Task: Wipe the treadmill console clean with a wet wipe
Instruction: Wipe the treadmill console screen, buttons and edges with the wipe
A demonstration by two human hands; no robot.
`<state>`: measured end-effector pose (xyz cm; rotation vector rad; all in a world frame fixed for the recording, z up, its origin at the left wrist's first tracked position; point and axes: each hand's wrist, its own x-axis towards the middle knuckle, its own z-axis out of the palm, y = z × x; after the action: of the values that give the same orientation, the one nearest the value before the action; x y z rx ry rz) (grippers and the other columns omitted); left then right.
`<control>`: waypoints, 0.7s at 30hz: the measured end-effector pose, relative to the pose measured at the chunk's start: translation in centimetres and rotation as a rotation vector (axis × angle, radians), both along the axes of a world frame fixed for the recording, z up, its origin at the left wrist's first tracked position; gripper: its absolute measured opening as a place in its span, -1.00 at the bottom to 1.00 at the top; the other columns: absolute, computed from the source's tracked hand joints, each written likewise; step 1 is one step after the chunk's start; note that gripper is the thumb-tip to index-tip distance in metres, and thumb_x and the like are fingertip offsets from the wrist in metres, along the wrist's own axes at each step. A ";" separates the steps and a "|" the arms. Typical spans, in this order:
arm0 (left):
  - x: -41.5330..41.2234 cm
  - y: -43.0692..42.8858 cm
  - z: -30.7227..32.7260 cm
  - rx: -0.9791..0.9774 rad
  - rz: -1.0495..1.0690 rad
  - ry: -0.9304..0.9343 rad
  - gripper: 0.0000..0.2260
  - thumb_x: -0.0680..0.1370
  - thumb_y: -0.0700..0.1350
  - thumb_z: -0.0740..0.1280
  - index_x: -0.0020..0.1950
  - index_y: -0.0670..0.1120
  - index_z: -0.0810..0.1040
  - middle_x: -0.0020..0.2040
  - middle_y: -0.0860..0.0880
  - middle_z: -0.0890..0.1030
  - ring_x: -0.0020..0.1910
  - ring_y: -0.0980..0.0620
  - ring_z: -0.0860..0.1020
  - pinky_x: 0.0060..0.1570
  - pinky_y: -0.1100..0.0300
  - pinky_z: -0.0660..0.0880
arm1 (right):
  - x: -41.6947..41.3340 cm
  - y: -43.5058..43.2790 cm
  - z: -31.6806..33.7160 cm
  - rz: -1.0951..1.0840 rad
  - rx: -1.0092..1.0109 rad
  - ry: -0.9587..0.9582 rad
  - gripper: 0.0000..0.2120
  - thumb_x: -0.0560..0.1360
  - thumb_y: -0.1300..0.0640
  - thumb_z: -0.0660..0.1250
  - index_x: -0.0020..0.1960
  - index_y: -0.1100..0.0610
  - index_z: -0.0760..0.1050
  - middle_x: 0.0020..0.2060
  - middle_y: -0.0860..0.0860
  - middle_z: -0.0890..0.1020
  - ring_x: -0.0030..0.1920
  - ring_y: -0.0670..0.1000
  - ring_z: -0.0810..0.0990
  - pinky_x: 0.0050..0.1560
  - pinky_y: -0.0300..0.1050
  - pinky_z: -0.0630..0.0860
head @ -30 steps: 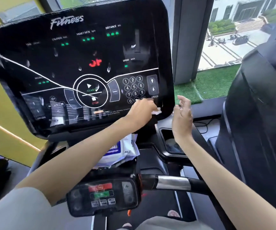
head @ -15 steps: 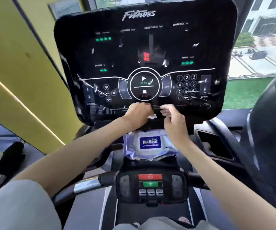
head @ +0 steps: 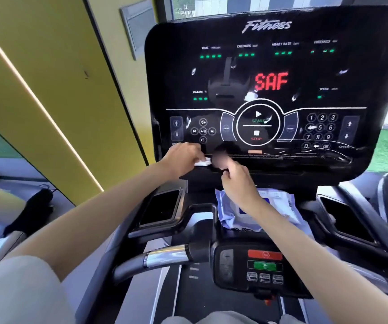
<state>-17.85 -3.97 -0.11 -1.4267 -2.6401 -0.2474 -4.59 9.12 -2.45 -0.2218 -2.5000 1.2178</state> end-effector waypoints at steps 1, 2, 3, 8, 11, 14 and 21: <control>-0.3 -0.7 -0.2 0.017 0.014 -0.005 -0.75 0.54 -0.28 0.24 0.07 -0.03 0.65 0.03 0.00 0.60 0.03 -0.05 0.55 -0.19 0.22 0.27 | -0.3 -0.4 -0.1 0.005 0.013 0.004 -0.61 0.45 0.45 0.08 -0.16 -0.04 0.40 -0.27 -0.20 0.37 -0.28 -0.20 0.34 -0.20 -0.30 0.21; -0.7 -1.5 -0.4 0.034 0.029 -0.011 -0.76 0.54 -0.28 0.25 0.06 -0.04 0.65 0.03 0.00 0.60 0.03 -0.04 0.55 -0.19 0.24 0.26 | -0.5 -0.7 -0.2 0.009 0.029 0.009 -0.64 0.45 0.45 0.08 -0.08 0.04 0.47 -0.22 -0.14 0.41 -0.23 -0.16 0.34 -0.18 -0.30 0.21; -0.9 -2.2 -0.5 0.050 0.042 -0.020 -0.77 0.54 -0.28 0.26 0.05 -0.06 0.66 0.03 0.00 0.61 0.03 -0.03 0.56 -0.18 0.24 0.27 | -0.8 -1.1 -0.2 0.008 0.046 0.013 -0.67 0.45 0.45 0.09 0.00 0.13 0.49 -0.18 -0.10 0.43 -0.17 -0.11 0.35 -0.17 -0.32 0.20; -2.0 -5.4 -1.3 0.083 0.059 -0.072 -0.79 0.51 -0.32 0.29 -0.01 -0.11 0.67 0.03 -0.01 0.64 0.03 -0.04 0.58 -0.05 0.14 0.44 | -2.0 -2.9 -1.3 -0.030 0.147 -0.028 -0.74 0.46 0.39 0.11 -0.01 0.12 0.47 -0.20 -0.05 0.38 -0.16 0.05 0.40 -0.17 -0.16 0.23; -2.3 -6.8 -1.9 0.087 0.080 -0.065 -0.78 0.51 -0.33 0.29 -0.01 -0.09 0.67 0.01 -0.01 0.64 0.00 -0.06 0.59 -0.06 0.04 0.49 | -2.7 -3.3 -1.7 -0.059 0.204 -0.041 -0.62 0.44 0.35 0.12 0.15 0.08 0.50 0.00 0.07 0.52 0.02 0.10 0.52 0.01 -0.02 0.44; -2.2 -7.5 -2.4 0.105 0.084 -0.053 -0.76 0.50 -0.35 0.27 0.01 -0.11 0.66 -0.03 -0.04 0.62 -0.06 -0.09 0.59 -0.15 0.06 0.48 | -3.0 -3.2 -1.7 -0.069 0.228 -0.036 -0.61 0.43 0.35 0.13 0.16 0.07 0.51 0.03 0.07 0.56 0.08 0.07 0.51 0.10 0.00 0.45; -2.2 -8.3 -2.4 0.080 0.085 -0.028 -0.75 0.52 -0.32 0.26 0.03 -0.08 0.66 -0.01 -0.04 0.62 -0.07 -0.10 0.58 -0.20 0.03 0.49 | -2.8 -3.4 -1.1 -0.075 0.285 -0.008 -0.62 0.42 0.38 0.15 0.14 0.13 0.53 0.01 0.08 0.58 0.06 0.08 0.52 0.06 -0.02 0.47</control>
<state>-20.04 -12.25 -2.49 -1.2923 -2.6729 -0.3617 -7.41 5.73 -3.51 -0.2443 -2.6086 0.8209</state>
